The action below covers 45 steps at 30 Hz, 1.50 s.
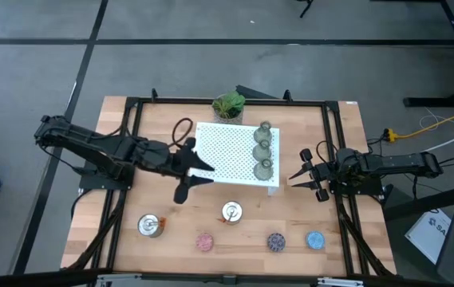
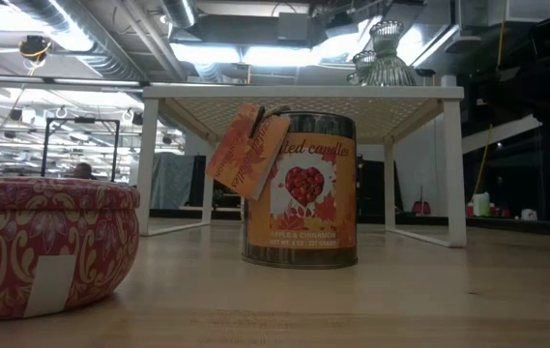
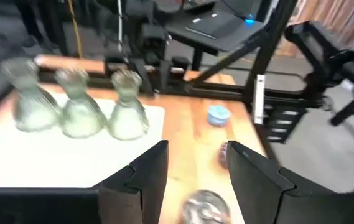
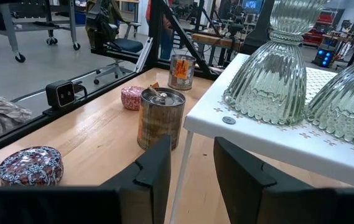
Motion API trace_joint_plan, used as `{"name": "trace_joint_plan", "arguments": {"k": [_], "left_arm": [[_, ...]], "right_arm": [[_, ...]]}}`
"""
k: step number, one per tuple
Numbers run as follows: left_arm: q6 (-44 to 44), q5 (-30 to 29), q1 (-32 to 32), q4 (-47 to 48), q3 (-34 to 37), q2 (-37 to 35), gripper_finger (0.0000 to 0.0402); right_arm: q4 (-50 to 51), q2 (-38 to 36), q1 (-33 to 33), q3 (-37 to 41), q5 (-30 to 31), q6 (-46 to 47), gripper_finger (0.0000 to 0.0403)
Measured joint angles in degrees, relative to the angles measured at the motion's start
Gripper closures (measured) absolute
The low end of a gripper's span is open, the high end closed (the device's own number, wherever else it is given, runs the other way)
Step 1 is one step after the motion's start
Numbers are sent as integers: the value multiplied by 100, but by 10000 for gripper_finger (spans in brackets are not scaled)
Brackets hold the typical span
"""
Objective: Stock candles and vases on shelf
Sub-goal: Put the pink patterned scented candle on the shelf
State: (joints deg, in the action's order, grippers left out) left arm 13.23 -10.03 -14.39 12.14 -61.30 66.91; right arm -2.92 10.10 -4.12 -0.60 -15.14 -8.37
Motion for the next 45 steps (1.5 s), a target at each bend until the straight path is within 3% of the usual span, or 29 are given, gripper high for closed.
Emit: {"name": "trace_joint_plan", "arguments": {"k": [7,15,31,45], "left_arm": [[333,415,-197,-116,-2,154,242],[-569,423,-412,-106,-2,571,237],[-46,520,-760,-113,0,925,130],[-547,261,-1392,752,-2,1201,116]], "right_arm": [[0,-1,0,0,0,-1,279],[0,1,0,0,1,-1,279],[1,1,0,0,2,-1,279],[0,0,0,0,0,-1,279]]}}
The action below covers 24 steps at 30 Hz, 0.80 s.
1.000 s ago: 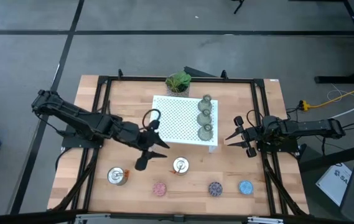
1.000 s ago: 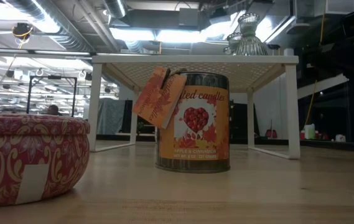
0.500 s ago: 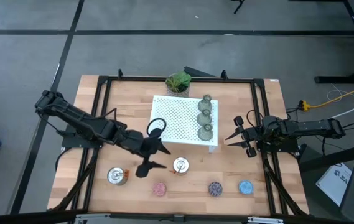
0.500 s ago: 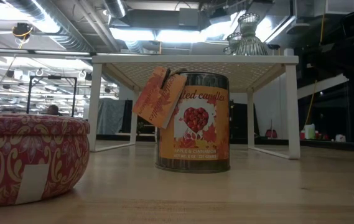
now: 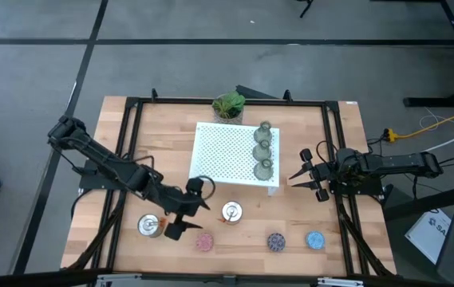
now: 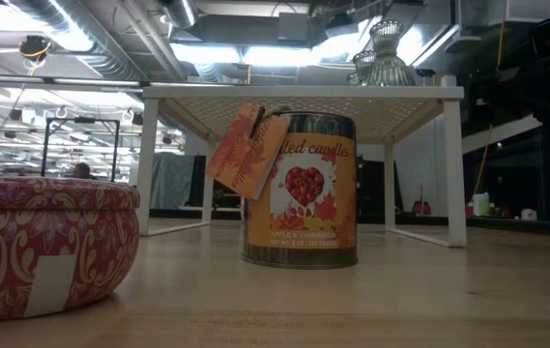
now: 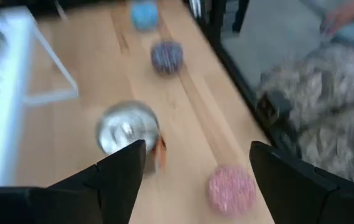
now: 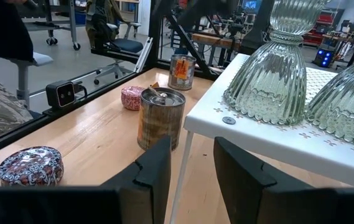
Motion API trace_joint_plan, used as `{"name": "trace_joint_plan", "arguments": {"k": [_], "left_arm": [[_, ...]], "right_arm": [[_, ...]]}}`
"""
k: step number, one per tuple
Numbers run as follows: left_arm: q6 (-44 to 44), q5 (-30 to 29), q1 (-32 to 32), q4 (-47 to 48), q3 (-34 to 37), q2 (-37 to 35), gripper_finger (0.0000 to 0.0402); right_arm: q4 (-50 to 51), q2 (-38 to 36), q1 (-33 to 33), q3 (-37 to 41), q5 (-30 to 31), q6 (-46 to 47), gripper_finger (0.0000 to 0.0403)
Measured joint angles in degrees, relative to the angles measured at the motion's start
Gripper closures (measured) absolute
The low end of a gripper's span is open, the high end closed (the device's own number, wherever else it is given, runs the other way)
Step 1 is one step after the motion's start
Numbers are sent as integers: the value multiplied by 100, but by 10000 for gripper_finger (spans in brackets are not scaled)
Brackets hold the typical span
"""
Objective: Stock candles and vases on shelf
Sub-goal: Put the pink patterned scented candle on the shelf
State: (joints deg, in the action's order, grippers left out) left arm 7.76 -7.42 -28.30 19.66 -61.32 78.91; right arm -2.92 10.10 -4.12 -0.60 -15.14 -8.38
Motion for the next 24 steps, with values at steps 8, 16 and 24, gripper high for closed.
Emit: {"name": "trace_joint_plan", "arguments": {"k": [8,16,24], "left_arm": [[202,-8,-98,12,2,683,116],[516,407,-140,-30,2,1286,116],[254,439,-348,-258,2,1964,116]], "right_arm": [[2,1,1,0,2,0,279],[2,1,1,0,0,0,279],[2,1,0,0,0,0,279]]}}
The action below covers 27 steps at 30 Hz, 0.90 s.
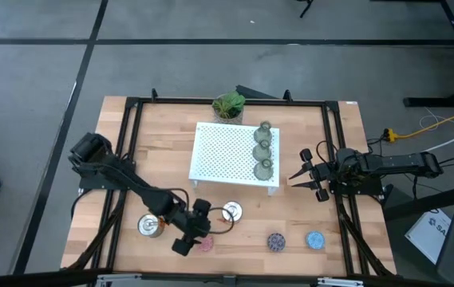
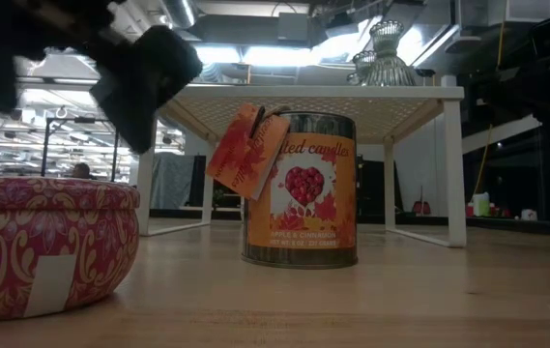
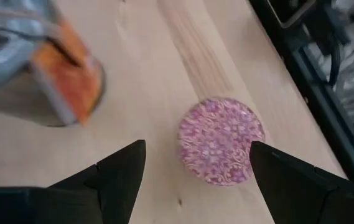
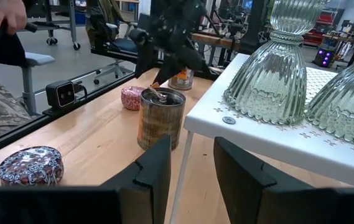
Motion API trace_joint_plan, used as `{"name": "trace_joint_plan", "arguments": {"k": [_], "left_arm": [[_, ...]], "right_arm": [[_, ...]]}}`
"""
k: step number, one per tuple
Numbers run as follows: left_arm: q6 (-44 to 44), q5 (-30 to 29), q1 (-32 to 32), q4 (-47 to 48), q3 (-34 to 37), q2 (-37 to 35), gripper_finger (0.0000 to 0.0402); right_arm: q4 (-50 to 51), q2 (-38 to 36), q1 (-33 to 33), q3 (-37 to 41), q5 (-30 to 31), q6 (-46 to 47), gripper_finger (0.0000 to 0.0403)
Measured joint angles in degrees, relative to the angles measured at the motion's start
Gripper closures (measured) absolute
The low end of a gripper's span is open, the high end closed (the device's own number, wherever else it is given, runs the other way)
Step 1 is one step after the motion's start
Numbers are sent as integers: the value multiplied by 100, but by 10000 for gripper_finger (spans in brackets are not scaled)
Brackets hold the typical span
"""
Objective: Stock candles and vases on shelf
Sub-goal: Put the pink patterned scented candle on the shelf
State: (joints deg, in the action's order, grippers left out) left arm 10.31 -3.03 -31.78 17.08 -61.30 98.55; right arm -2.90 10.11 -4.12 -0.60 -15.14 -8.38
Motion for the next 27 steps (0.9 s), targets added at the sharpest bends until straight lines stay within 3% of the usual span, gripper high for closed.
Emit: {"name": "trace_joint_plan", "arguments": {"k": [6,17,27], "left_arm": [[-51,132,-109,-333,0,385,116],[323,234,-113,-554,0,373,114],[413,83,-108,-577,0,373,67]], "right_arm": [[-1,-2,1,0,0,0,279],[0,-1,0,0,1,0,279],[-2,-2,0,0,2,0,279]]}}
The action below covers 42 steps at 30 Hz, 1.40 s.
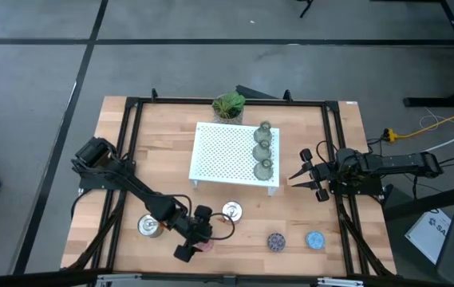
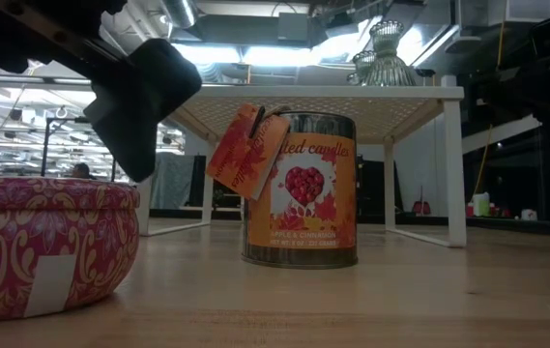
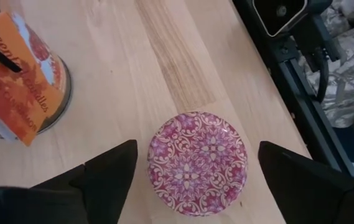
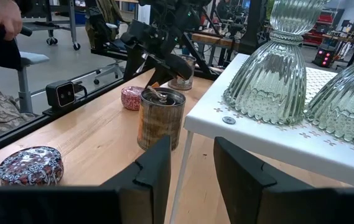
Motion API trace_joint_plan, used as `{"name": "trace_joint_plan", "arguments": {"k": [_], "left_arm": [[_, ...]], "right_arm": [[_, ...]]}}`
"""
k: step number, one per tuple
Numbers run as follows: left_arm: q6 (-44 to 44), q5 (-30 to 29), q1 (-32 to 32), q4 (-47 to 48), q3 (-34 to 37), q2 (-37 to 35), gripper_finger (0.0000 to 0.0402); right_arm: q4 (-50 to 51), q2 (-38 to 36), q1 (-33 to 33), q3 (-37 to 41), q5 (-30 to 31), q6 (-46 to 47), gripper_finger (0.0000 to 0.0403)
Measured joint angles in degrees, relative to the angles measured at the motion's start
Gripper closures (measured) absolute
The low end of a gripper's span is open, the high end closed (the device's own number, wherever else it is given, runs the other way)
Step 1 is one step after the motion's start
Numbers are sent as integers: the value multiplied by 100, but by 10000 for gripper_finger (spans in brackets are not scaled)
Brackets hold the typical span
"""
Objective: Stock candles and vases on shelf
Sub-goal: Put the pink patterned scented candle on the shelf
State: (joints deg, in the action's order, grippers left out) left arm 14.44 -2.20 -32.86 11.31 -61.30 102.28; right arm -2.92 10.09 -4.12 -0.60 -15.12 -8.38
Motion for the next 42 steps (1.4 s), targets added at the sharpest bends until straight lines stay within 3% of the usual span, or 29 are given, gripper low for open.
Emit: {"name": "trace_joint_plan", "arguments": {"k": [7,19,31,42], "left_arm": [[-5,-27,-5,1,0,-2,43],[-132,13,-75,-355,0,402,43],[-667,-577,-122,-81,0,404,43],[-720,-448,-116,-159,-17,575,110]], "right_arm": [[1,1,0,0,-2,0,279],[1,0,0,0,-2,0,279],[0,2,2,0,-2,0,279],[0,0,0,0,0,0,279]]}}
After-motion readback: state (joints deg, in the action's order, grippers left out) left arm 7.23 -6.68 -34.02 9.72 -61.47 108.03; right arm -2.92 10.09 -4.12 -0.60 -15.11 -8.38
